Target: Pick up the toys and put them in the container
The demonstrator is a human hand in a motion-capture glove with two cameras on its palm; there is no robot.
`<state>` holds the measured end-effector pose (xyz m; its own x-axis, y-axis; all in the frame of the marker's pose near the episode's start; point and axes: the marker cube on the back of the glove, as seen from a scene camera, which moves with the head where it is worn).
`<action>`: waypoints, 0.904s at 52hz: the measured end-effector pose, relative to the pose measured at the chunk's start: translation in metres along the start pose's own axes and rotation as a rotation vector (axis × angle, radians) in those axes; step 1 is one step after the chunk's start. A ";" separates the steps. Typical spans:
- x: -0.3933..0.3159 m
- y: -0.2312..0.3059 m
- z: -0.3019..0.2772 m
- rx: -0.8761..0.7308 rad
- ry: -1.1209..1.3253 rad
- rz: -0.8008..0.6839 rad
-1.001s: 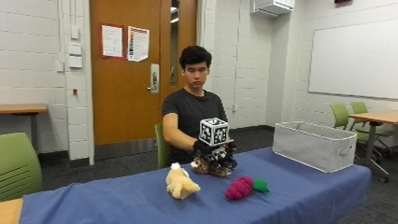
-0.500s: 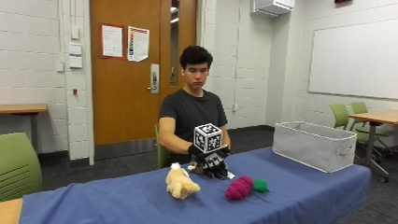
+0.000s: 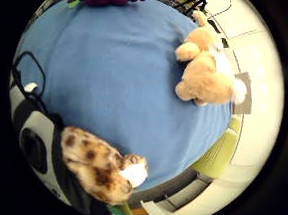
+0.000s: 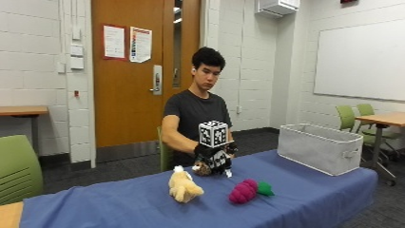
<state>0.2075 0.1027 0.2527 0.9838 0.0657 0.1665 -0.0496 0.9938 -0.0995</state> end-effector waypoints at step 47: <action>-0.432 -0.164 -0.235 0.224 0.043 -0.664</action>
<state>-0.1690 -0.1097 -0.0336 0.8239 -0.5608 0.0825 0.5347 0.8172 0.2149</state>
